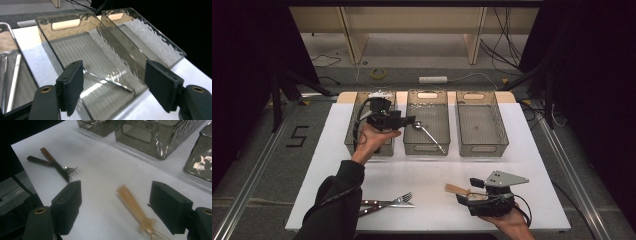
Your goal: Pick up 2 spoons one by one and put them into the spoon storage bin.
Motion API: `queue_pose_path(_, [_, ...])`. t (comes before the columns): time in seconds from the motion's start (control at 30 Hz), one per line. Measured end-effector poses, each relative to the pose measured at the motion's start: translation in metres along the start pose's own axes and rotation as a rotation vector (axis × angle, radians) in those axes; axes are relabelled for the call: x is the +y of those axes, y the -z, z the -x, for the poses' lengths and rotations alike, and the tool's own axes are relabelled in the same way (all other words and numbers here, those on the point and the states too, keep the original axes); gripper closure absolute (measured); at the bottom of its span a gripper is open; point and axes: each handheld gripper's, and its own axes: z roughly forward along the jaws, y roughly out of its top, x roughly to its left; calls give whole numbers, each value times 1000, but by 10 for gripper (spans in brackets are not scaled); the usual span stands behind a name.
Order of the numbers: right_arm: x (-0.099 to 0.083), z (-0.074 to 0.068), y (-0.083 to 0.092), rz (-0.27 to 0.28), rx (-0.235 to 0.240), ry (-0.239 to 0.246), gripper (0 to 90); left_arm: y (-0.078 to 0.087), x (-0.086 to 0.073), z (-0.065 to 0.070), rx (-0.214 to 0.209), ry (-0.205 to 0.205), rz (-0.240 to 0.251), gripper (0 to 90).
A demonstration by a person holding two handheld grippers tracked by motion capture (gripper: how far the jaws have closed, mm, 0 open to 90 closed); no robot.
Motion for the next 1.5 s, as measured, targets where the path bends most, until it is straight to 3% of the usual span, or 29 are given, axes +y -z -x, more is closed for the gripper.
queue_pose_path(0.43, [4, 4, -6, -66, -11, 39, 274, 34, -42, -3, -7, -34, 39, 254])
queue_pose_path(0.57, [6, 6, -10, -102, -11, 57, 280, 44, -54, -1, -5, -69, 40, 239])
queue_pose_path(1.0, [26, 16, -29, -282, -15, 153, 289, 70, -97, 9, -39, -86, 118, 211])
queue_pose_path(1.23, [32, 20, -39, -389, 1, 182, 293, 74, -110, 16, -22, -120, 112, 203])
queue_pose_path(1.33, [33, 19, -43, -421, 1, 197, 307, 75, -115, 19, 3, -161, 98, 203])
queue_pose_path(1.43, [34, 19, -47, -456, -8, 201, 324, 78, -119, 21, -22, -129, 90, 198])
queue_pose_path(1.5, [35, 20, -49, -472, -8, 209, 344, 80, -121, 23, -22, -134, 95, 195])
